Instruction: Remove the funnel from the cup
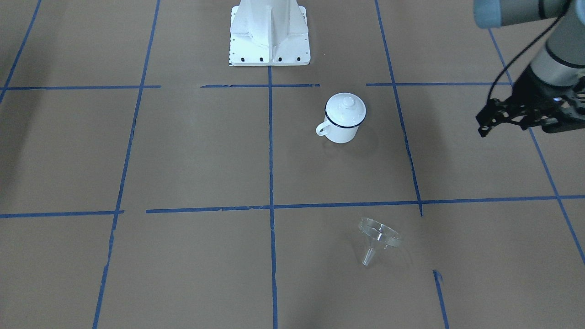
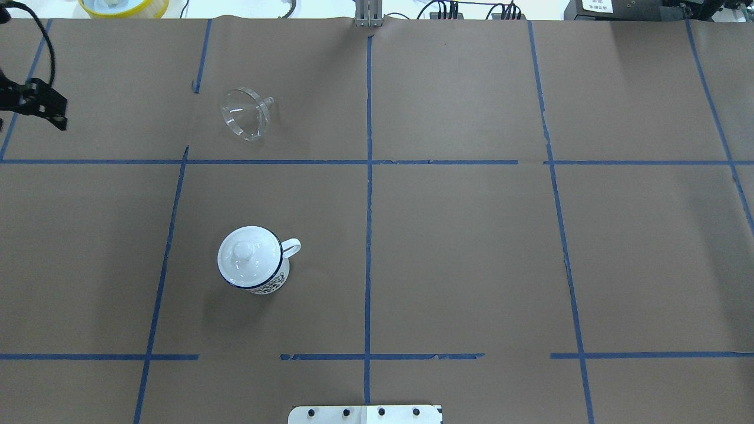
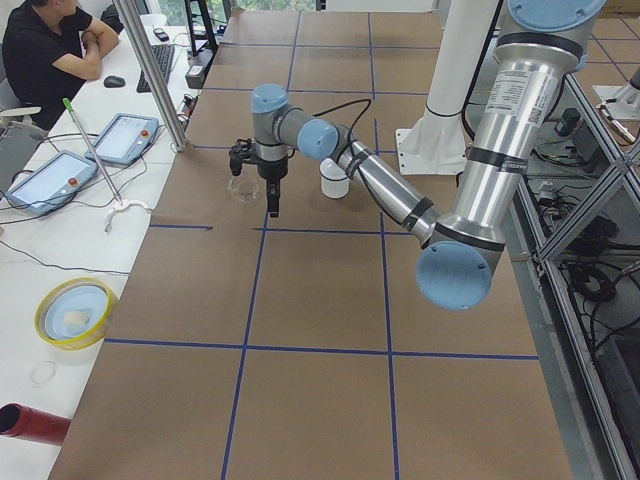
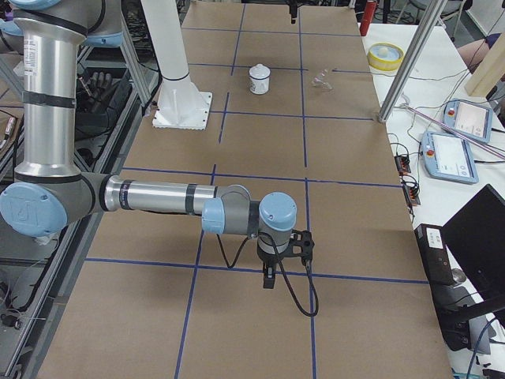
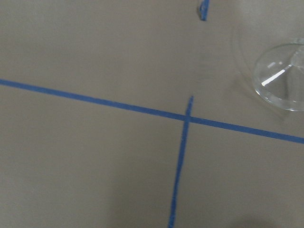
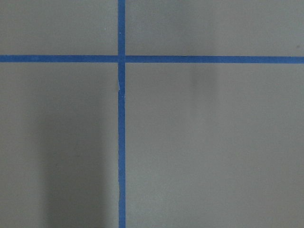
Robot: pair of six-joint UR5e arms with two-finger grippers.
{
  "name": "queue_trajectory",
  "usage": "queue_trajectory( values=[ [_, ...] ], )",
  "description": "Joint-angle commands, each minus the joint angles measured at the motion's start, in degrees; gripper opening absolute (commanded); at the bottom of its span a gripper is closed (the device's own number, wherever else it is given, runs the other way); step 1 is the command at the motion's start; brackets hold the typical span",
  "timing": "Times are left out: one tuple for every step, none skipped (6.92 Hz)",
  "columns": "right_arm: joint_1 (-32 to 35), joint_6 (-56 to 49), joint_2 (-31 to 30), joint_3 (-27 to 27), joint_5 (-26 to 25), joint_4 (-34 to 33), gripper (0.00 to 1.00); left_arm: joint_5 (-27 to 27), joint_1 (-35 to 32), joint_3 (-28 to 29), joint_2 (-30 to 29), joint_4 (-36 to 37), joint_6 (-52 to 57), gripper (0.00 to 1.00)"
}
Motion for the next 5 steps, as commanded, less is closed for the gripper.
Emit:
queue_trajectory(
  values=[
    [0.0,0.0,0.0,-0.03,0.0,0.0,1.0,-1.83,-13.14,10.89,1.65,-2.17,23.04,1.0],
    [0.0,0.0,0.0,-0.03,0.0,0.0,1.0,-1.92,-18.68,14.85,3.84,-5.85,30.61,1.0],
    [0.0,0.0,0.0,-0.03,0.0,0.0,1.0,-1.92,-21.52,20.02,4.64,-9.19,36.61,1.0],
    [0.0,0.0,0.0,0.06,0.0,0.0,1.0,-1.92,-22.5,23.38,4.65,-10.09,37.19,1.0],
    [0.0,0.0,0.0,-0.03,0.0,0.0,1.0,-3.57,-22.6,24.2,4.65,-10.01,37.19,1.0]
  ],
)
